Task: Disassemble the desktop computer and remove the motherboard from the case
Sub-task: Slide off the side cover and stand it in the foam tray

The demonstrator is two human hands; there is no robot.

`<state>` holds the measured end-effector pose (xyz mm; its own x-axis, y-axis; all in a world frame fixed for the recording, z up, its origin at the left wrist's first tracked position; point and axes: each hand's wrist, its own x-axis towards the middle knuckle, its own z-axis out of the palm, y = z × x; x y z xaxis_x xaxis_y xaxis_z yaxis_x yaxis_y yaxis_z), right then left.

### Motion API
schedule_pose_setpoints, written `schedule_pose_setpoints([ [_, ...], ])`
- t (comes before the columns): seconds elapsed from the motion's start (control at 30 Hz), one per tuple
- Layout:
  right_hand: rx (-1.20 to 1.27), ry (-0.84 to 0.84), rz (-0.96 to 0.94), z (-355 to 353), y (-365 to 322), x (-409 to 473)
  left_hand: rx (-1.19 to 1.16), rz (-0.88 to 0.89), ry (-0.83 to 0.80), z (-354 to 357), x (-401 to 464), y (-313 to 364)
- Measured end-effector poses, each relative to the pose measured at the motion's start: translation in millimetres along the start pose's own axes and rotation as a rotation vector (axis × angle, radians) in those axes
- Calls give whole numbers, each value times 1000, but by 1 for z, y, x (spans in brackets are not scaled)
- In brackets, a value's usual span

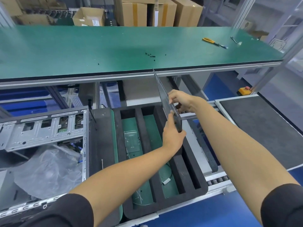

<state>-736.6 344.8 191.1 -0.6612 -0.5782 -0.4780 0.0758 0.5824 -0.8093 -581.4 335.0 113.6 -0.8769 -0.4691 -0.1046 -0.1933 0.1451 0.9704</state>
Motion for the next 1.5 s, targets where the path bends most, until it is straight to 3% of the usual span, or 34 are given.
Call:
schedule_pose_setpoints([
  [0.67, 154, 70, 82, -9, 46, 18, 170, -76, -110, 40, 30, -31],
  [0.8, 246, 120, 92, -22, 58, 9, 285, -49, -236, 51, 28, -34],
  [0.87, 157, 233, 124, -33, 70, 8, 382, 21, -328, 46, 27, -38],
  [1.0, -250, 536, 141, -47, 91, 6, 593, 146, -466, 20, 35, -44],
  [1.17, -670, 642, 215, -30, 91, 11, 738, 131, -512, -23, 42, -57],
  [1.23, -774, 718, 155, -9, 87, 15, 733, 99, -481, -44, 44, -63],
  [1.33, -785, 762, -106, 40, 71, 20, 706, 80, -390, -78, 45, -65],
  [1.5, -755, 558, -404, 156, 28, 22, 909, 186, -125, -160, 38, -68],
])
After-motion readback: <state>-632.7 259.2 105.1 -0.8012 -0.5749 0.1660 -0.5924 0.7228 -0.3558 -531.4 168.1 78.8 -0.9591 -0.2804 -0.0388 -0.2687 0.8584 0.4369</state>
